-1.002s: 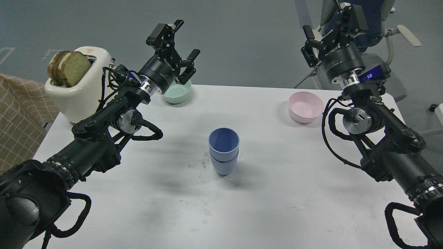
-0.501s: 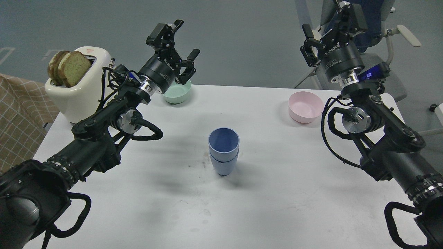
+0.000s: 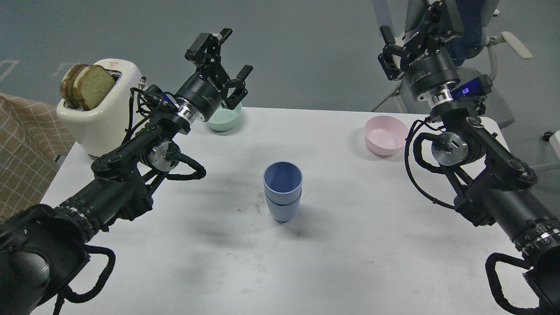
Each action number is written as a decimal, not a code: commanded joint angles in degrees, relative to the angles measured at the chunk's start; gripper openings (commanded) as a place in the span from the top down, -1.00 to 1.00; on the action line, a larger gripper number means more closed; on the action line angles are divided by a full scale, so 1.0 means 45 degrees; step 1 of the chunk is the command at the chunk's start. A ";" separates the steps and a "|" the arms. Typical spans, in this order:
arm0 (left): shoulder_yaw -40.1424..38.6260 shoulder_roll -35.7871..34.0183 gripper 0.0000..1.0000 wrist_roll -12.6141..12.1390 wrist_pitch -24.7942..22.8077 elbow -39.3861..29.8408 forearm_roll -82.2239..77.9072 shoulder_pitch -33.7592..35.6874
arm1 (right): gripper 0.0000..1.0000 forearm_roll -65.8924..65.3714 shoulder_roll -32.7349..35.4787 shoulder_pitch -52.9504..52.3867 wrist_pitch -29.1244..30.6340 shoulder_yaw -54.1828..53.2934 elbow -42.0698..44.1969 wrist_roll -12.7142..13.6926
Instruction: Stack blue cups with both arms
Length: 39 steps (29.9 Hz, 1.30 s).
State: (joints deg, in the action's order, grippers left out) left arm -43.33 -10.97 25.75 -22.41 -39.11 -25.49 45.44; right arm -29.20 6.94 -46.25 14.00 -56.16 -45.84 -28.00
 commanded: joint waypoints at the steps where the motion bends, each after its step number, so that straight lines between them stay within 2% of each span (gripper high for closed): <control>1: -0.0019 0.0054 -0.95 0.0000 0.0000 0.0000 0.0000 -0.0001 | -1.00 -0.0015 0.0000 -0.0015 -0.0006 0.0019 -0.0066 0.0000; 39: -0.0507 0.0074 -0.95 -0.0001 -0.0020 -0.0019 -0.0078 -0.0060 | -1.00 0.0004 -0.0235 -0.0171 -0.0123 0.0058 -0.0008 0.0000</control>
State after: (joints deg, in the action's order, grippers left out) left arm -45.35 -10.65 25.75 -22.50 -39.20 -25.83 45.18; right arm -29.20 5.90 -47.02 13.45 -55.88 -45.89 -28.00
